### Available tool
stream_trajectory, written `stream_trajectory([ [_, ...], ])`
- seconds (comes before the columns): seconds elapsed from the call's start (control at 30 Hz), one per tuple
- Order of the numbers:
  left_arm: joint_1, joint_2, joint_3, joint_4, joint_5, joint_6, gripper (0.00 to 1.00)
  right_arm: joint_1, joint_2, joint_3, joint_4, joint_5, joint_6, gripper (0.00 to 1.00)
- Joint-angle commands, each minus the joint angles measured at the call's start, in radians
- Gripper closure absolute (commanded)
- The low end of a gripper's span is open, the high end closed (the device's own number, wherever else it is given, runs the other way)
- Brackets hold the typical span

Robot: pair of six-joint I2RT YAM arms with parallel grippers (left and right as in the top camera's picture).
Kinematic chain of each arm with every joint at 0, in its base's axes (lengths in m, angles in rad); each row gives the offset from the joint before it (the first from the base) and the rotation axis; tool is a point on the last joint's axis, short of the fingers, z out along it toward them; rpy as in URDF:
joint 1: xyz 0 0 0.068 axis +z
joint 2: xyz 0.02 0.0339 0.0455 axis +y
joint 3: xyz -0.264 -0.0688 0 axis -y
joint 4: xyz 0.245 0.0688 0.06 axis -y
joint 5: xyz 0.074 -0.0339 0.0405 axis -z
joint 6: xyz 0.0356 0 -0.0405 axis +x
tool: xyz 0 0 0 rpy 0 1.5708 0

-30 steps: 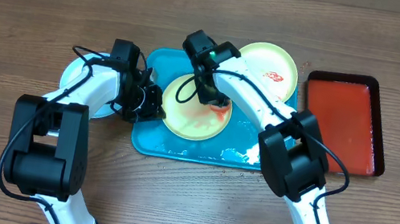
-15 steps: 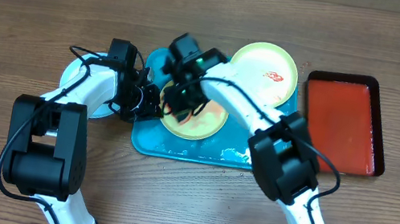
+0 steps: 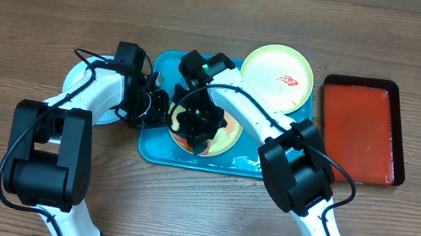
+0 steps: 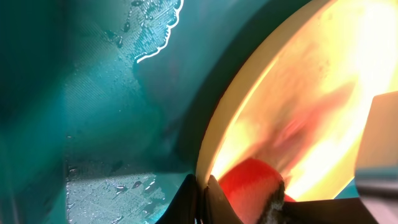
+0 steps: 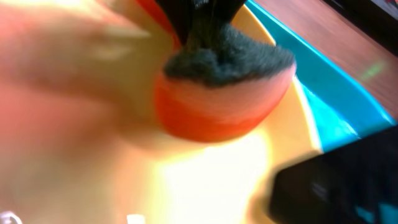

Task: Clean dirty plates on tray and stack at the side
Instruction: 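Scrub yellow plate with sponge while left gripper holds its rim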

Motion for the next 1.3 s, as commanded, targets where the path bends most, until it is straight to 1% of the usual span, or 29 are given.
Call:
stream_trajectory([
  [0.0, -0.005, 0.003, 0.007, 0.008, -0.011, 0.018, 0.96, -0.014, 0.034, -0.008, -0.041, 0.134, -0.011, 0.96],
  [0.23, -0.005, 0.003, 0.007, 0.008, -0.012, 0.018, 0.96, -0.05, 0.034, -0.008, -0.084, 0.454, 0.089, 0.96],
  [0.47, -0.005, 0.003, 0.007, 0.006, -0.024, 0.018, 0.96, -0.123, 0.034, -0.008, -0.039, 0.75, 0.225, 0.96],
  [0.53, -0.005, 0.003, 0.007, 0.004, -0.032, 0.018, 0.96, -0.137, 0.034, -0.008, 0.003, 0.793, 0.229, 0.96],
  [0.67, -0.005, 0.003, 0.007, 0.002, -0.035, 0.018, 0.96, -0.143, 0.034, -0.008, 0.112, 0.793, 0.227, 0.96],
  [0.73, -0.005, 0.003, 0.007, 0.0, -0.034, 0.018, 0.96, -0.139, 0.034, -0.008, 0.175, 0.747, 0.211, 0.96],
  [0.77, -0.005, 0.003, 0.007, 0.0, -0.034, 0.018, 0.96, -0.133, 0.034, -0.008, 0.207, 0.693, 0.192, 0.96],
  [0.87, -0.005, 0.003, 0.007, 0.0, -0.035, 0.018, 0.96, -0.116, 0.034, -0.008, 0.294, 0.462, 0.132, 0.96],
  [0.97, -0.005, 0.003, 0.007, 0.0, -0.035, 0.018, 0.96, -0.101, 0.034, -0.008, 0.37, 0.238, 0.122, 0.96],
  [1.03, -0.005, 0.003, 0.007, 0.0, -0.034, 0.018, 0.96, -0.091, 0.034, -0.008, 0.408, 0.128, 0.122, 0.96],
  [1.17, -0.005, 0.003, 0.007, 0.0, -0.035, 0.019, 0.96, -0.063, 0.034, -0.008, 0.426, -0.005, 0.122, 0.96],
  [1.27, -0.005, 0.003, 0.007, 0.0, -0.039, 0.019, 0.96, -0.054, 0.031, -0.002, 0.385, -0.097, 0.118, 0.96],
])
